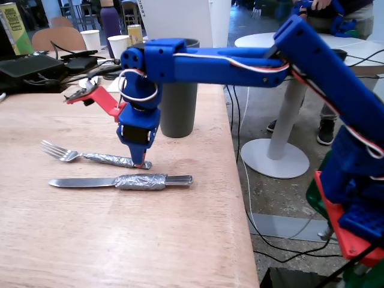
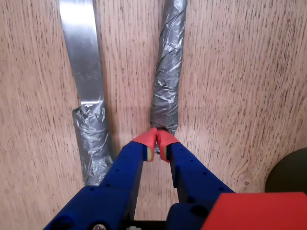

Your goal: Grab the fork and place it in gray glass

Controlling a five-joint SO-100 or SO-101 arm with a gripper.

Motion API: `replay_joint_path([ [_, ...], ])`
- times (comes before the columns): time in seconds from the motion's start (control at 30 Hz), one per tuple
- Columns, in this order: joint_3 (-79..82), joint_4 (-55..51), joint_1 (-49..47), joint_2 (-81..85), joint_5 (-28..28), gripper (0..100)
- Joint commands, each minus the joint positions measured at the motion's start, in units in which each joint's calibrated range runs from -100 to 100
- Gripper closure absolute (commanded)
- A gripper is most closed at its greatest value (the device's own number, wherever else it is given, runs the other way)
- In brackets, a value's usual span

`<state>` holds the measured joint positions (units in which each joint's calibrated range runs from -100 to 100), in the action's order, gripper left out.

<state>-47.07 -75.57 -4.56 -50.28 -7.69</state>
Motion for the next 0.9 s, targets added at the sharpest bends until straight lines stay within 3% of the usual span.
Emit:
replay_joint_path([
  [0.0, 5.49, -0.95, 0.66, 3.28, 0.24, 100],
  [0.3, 24.18, 0.12, 0.50, 13.06, 0.20, 100],
  [0.43, 23.80, -0.95, 0.50, 15.63, 0.29, 100],
  [0.6, 23.71, -1.03, 0.33, 30.21, 0.24, 100],
  [0.77, 13.33, -1.11, 0.66, 27.55, 0.34, 83],
  [0.87, 9.08, 0.12, 0.50, 21.89, 0.49, 82],
])
